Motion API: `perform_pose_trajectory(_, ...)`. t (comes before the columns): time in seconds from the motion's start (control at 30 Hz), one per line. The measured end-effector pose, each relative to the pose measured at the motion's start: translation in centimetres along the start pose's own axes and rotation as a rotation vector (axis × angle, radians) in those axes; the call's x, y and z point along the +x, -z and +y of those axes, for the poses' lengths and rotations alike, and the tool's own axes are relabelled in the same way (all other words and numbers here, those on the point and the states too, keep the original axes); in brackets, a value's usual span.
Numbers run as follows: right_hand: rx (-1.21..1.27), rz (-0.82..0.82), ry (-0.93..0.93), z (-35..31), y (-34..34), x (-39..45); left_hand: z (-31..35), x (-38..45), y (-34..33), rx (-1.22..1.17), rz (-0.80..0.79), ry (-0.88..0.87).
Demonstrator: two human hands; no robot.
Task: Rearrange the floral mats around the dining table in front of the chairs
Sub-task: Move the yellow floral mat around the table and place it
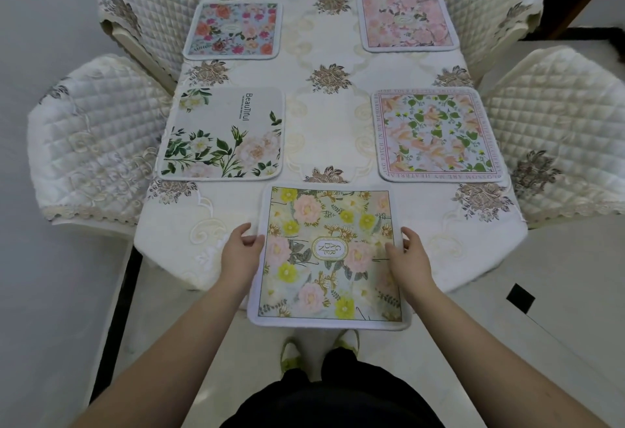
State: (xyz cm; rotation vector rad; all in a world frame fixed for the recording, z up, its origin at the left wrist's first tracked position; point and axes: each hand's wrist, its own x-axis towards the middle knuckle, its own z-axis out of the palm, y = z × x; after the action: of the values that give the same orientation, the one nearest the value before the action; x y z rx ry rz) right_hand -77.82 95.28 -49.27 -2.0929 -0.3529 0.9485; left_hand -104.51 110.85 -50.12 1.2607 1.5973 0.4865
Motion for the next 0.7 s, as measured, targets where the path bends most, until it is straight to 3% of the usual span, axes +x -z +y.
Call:
perform_pose_trajectory(0.27, 0.021, 0.008, 0.07, -0.5, 0.2, -1.2, -1.0, -1.4, 1.2, -0.012, -0.086, -0.007)
perform_pose_trajectory(0.43, -0.12, -0.019, 0.211, -2.5, 0.2, -0.5, -1.8, -1.8, 2.5, -0.026, -0.112, -0.005)
perform_pose_trajectory(0.7, -0.308, -0.06, 0.272, -4.3, -1.9, -0.1, -3.9, -2.8, 2.6, -0.052, -0.079, 0.154)
